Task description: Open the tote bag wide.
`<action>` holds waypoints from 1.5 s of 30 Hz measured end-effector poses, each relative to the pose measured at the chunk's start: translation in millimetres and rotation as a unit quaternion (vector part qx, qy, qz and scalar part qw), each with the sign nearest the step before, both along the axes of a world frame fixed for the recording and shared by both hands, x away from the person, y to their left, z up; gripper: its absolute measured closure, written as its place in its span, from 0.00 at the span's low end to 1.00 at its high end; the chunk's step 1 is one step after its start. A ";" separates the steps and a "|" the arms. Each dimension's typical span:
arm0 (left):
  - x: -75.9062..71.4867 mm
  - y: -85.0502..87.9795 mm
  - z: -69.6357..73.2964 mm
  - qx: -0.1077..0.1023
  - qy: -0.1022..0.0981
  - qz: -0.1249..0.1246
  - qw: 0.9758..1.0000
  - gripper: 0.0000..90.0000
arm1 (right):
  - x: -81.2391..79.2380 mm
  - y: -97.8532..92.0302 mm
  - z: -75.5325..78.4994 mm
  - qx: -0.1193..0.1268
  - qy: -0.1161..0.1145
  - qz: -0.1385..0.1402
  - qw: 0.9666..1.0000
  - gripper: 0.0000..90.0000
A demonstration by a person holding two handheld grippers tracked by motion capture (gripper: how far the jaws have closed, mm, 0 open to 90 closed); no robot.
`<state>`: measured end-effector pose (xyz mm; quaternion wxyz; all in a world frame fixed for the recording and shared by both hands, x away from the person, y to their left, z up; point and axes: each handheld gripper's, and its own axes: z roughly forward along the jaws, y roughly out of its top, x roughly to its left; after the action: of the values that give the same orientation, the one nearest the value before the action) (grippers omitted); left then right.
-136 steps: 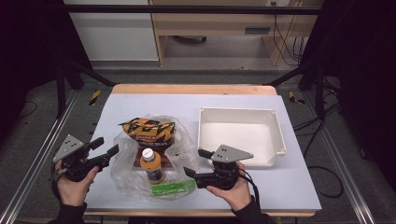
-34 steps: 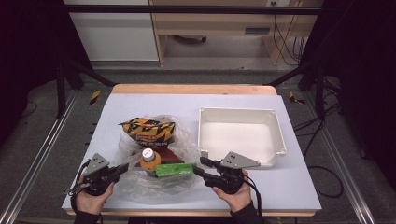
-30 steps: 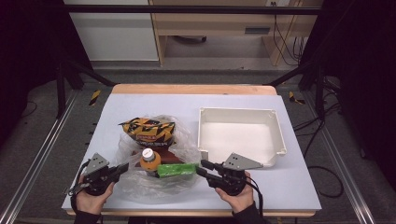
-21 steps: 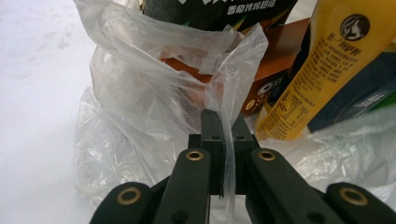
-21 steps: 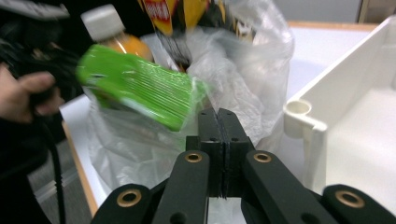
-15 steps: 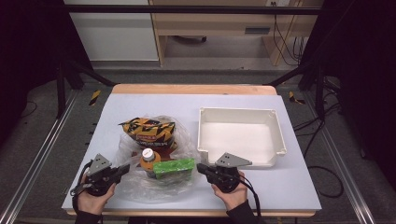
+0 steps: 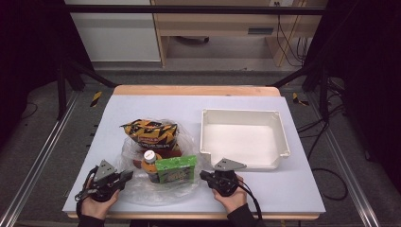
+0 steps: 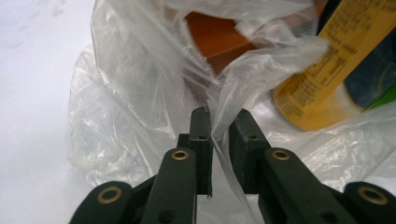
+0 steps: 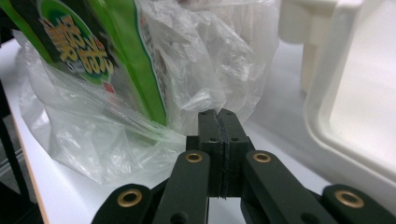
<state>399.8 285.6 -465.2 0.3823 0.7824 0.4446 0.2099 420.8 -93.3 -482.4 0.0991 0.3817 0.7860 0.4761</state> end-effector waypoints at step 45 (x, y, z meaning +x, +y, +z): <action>-1.2 -3.5 4.4 0.010 -0.047 0.015 0.999 0.44 | -26.1 -23.9 56.8 0.069 -0.101 0.024 0.992 0.52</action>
<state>398.6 282.1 -460.8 0.3917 0.7685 0.4357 0.2571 394.7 -117.2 -425.6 0.1398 0.3193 0.7461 0.5673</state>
